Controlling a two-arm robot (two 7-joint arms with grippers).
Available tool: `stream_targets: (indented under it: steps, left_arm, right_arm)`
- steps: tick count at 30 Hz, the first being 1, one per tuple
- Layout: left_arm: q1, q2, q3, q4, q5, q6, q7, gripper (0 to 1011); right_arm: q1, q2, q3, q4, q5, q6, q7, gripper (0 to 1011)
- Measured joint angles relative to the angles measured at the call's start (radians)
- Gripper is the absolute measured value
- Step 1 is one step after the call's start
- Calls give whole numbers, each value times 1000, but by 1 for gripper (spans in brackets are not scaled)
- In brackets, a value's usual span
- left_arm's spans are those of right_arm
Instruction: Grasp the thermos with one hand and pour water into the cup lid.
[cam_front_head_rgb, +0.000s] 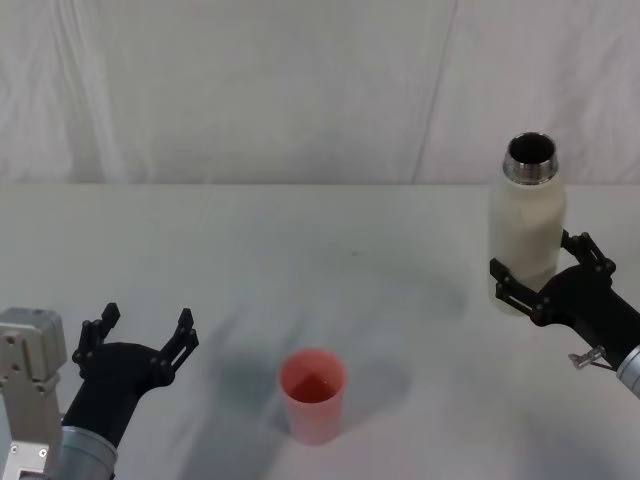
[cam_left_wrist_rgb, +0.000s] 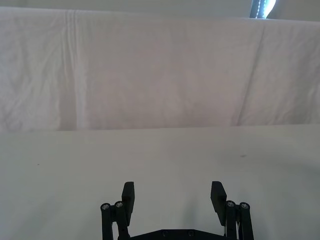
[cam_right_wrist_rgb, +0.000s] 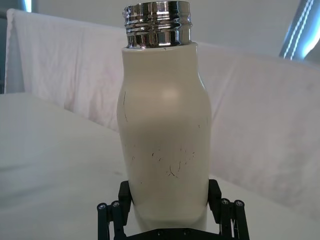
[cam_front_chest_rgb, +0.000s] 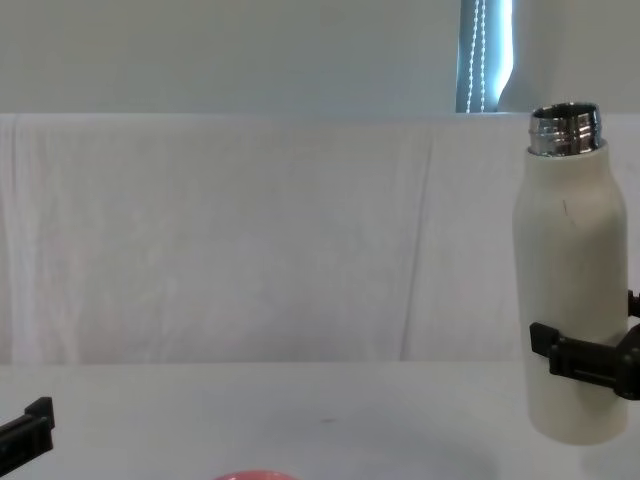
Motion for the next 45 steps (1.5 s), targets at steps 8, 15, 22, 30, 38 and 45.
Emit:
stream_targets:
  steps: [8,15,22,30,38,45]
  left_arm:
    - [0,0,0,0,0,0,0,1001]
    - [0,0,0,0,0,0,0,1001]
    - [0,0,0,0,0,0,0,1001]
    - [0,0,0,0,0,0,0,1001]
    - [0,0,0,0,0,0,0,1001]
    - [0,0,0,0,0,0,0,1001]
  right_arm:
    - [20,-6,8,27,78,54,14,950]
    - [67,-13,-9,86,105,67,18,950]
    - [133,-36,-33,187,124,64,19,950]
    - [177,-60,-41,268,135,46,7,950]
    - [200,-82,-29,321,160,28,-6,950]
    - [208,-88,-27,339,169,26,-6,950]
